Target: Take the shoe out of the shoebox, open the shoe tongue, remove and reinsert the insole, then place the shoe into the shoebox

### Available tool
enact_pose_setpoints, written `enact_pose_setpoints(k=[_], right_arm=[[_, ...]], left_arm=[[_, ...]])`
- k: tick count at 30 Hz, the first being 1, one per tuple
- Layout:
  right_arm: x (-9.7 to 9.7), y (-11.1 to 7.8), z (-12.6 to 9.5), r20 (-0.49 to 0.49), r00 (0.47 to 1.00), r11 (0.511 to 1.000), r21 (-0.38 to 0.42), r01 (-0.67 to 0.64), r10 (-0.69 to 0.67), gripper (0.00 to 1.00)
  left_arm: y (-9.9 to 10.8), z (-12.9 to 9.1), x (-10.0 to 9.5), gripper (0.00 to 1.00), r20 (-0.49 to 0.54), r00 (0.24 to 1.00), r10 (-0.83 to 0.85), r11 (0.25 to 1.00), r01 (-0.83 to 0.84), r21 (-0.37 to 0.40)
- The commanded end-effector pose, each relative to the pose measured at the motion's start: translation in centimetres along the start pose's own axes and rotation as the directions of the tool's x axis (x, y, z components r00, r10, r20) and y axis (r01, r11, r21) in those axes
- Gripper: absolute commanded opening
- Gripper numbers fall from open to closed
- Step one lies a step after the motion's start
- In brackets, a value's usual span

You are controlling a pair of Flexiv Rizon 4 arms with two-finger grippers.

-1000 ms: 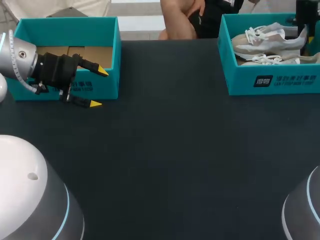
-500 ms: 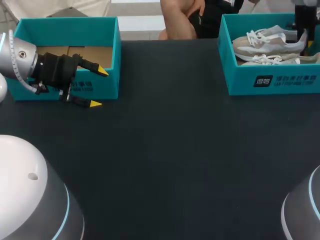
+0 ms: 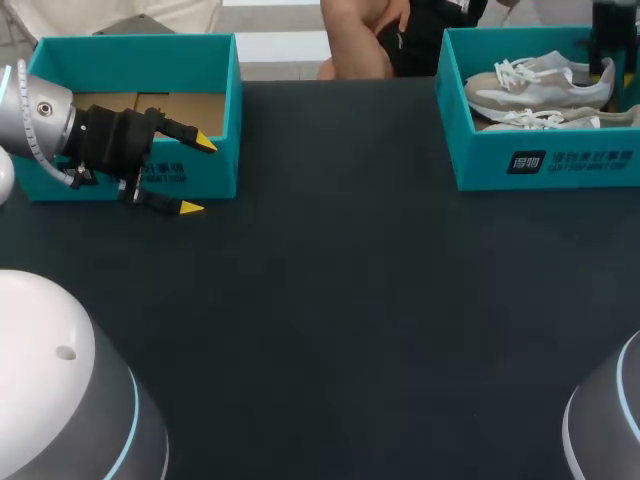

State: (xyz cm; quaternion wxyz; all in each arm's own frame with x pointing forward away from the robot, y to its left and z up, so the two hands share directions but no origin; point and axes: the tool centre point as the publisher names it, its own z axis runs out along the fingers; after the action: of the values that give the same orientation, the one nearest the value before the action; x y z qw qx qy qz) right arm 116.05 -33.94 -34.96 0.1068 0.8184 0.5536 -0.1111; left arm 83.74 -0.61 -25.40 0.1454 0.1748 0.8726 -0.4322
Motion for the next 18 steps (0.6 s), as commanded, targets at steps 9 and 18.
enact_pose_setpoints(k=[9, 18], right_arm=[[-1.4, -2.9, -4.7, -0.087, 0.996, 0.999, -0.044, 0.023, -0.027, 0.92], [-2.2, -7.2, -8.3, -0.131, 0.986, 0.993, -0.076, 0.092, -0.102, 1.0]], left_arm=[[-0.1, 0.0, 0.0, 1.0, -0.002, 1.0, 0.0, 1.0, 0.0, -0.004], [-0.1, 0.0, 0.0, 1.0, -0.002, 1.0, 0.0, 1.0, 0.0, -0.004]])
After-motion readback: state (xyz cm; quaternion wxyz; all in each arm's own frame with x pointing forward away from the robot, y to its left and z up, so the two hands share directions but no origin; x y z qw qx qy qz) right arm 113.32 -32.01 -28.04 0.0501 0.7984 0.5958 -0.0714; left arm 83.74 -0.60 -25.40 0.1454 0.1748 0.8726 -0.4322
